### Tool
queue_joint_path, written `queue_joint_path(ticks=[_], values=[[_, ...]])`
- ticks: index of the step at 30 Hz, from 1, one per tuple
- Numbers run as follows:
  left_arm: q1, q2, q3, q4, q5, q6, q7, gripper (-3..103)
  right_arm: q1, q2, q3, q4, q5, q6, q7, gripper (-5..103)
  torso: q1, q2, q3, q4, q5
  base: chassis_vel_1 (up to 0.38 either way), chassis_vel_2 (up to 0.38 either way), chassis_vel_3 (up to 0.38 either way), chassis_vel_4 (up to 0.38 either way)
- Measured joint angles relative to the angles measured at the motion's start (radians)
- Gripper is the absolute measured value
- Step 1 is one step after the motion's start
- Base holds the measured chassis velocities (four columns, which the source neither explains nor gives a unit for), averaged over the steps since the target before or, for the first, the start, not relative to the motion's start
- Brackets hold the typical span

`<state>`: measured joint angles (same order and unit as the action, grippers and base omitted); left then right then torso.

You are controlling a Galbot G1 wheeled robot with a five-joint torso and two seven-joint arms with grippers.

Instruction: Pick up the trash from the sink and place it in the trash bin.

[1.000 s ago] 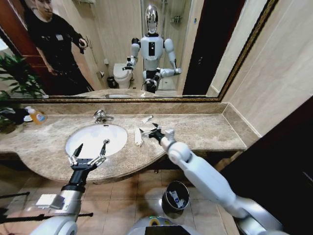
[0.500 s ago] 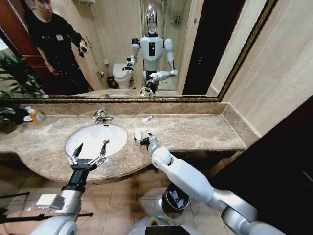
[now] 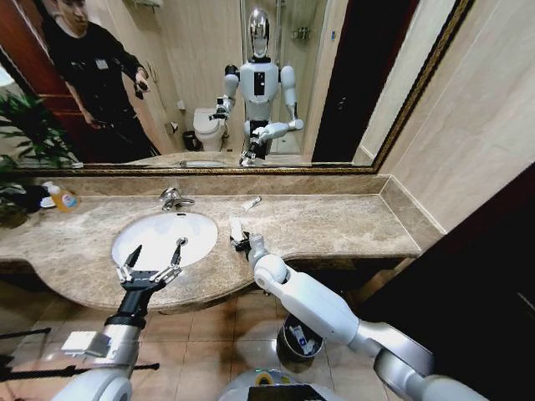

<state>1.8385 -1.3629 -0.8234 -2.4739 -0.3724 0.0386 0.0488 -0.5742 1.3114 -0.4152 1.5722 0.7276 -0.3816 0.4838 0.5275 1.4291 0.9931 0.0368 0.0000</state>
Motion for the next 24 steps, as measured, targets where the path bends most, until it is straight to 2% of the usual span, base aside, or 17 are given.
queue_joint_path(ticks=[1, 4, 5, 7, 9, 10, 11, 12, 16, 17, 19, 20, 22, 23, 24], values=[[0.0, 0.0, 0.0, 0.0, 0.0, 0.0, 0.0, 100, 0.0, 0.0, 0.0, 0.0, 0.0, 0.0, 0.0, 45, 0.0, 0.0, 0.0, 0.0, 0.0, 0.0, 0.0, 0.0, 0.0], [0.0, 0.0, 0.0, 0.0, 0.0, 0.0, 0.0, 100, -0.004, -0.016, 0.001, 0.012, -0.002, 0.023, -0.007, 29, 0.0, 0.0, 0.0, 0.0, 0.0, 0.0, 0.0, 0.0, 0.0], [0.0, 0.0, 0.0, 0.0, 0.0, 0.0, 0.0, 100, -0.005, -0.02, 0.002, 0.016, -0.003, 0.026, -0.01, 29, 0.0, 0.0, 0.0, 0.0, 0.0, 0.0, 0.0, 0.0, 0.0], [0.0, 0.0, 0.0, 0.0, 0.0, 0.0, 0.0, 100, -0.008, -0.029, 0.007, 0.026, -0.004, 0.037, -0.015, 19, 0.0, 0.0, 0.0, 0.0, 0.0, 0.0, 0.0, 0.0, 0.0], [0.0, 0.0, 0.0, 0.0, 0.0, 0.0, 0.0, 100, -0.01, -0.033, 0.009, 0.029, -0.004, 0.043, -0.017, 19, 0.0, 0.0, 0.0, 0.0, 0.0, 0.0, 0.0, 0.0, 0.0], [0.0, 0.0, 0.0, 0.0, 0.0, 0.0, 0.0, 100, -0.013, -0.04, 0.013, 0.031, -0.005, 0.054, -0.024, 8, 0.0, 0.0, 0.0, 0.0, 0.0, 0.0, 0.0, 0.0, 0.0], [0.0, 0.0, 0.0, 0.0, 0.0, 0.0, 0.0, 100, -0.013, -0.04, 0.013, 0.031, -0.005, 0.054, -0.024, 8, 0.0, 0.0, 0.0, 0.0, 0.0, 0.0, 0.0, 0.0, 0.0], [0.0, 0.0, 0.0, 0.0, 0.0, 0.0, 0.0, 100, -0.016, -0.044, 0.015, 0.033, -0.007, 0.062, -0.028, 3, 0.0, 0.0, 0.0, 0.0, 0.0, 0.0, 0.0, 0.0, 0.0], [0.0, 0.0, 0.0, 0.0, 0.0, 0.0, 0.0, 100, -0.027, -0.062, 0.045, 0.064, -0.003, 0.07, -0.038, 1, 0.0, 0.0, 0.0, 0.0001, 0.0002, 0.0, 0.0, 0.0, 0.0], [0.0, 0.0, 0.0, 0.0, 0.0, 0.0, 0.0, 100, -0.035, -0.084, 0.072, 0.095, 0.004, 0.062, -0.056, 0, 0.0, 0.0, 0.0, 0.0003, 0.0003, 0.0, 0.0, 0.0, 0.0], [0.0, 0.0, 0.0, 0.0, 0.0, 0.0, 0.001, 100, -0.066, -0.152, 0.153, 0.168, 0.013, 0.029, -0.157, 0, 0.0, 0.0, 0.0, 0.0002, 0.0001, 0.0, 0.0, 0.0, 0.0], [0.0, 0.0, 0.0, 0.0, 0.0, 0.0, 0.001, 100, -0.066, -0.152, 0.153, 0.168, 0.013, 0.029, -0.157, 0, 0.0, 0.0, 0.0, 0.0002, 0.0001, 0.0, 0.0, 0.0, 0.0], [0.0, 0.0, 0.0, 0.0, 0.0, 0.0, 0.0, 100, -0.114, -0.225, 0.259, 0.229, 0.024, 0.012, -0.301, 0, 0.0, 0.0, 0.0, 0.0003, 0.0004, 0.0, 0.0, 0.0, 0.0], [0.0, 0.0, 0.0, 0.0, 0.0, 0.0, 0.0, 100, -0.158, -0.286, 0.338, 0.262, 0.039, 0.015, -0.417, 0, 0.0, 0.0, 0.0, -0.0001, 0.0001, 0.0, 0.0, 0.0, 0.0], [0.0, 0.0, 0.0, 0.0, 0.0, 0.0, 0.0, 100, -0.158, -0.286, 0.338, 0.262, 0.039, 0.015, -0.417, 0, 0.0, 0.0, 0.0, -0.0001, 0.0001, 0.0, 0.0, 0.0, 0.0]])
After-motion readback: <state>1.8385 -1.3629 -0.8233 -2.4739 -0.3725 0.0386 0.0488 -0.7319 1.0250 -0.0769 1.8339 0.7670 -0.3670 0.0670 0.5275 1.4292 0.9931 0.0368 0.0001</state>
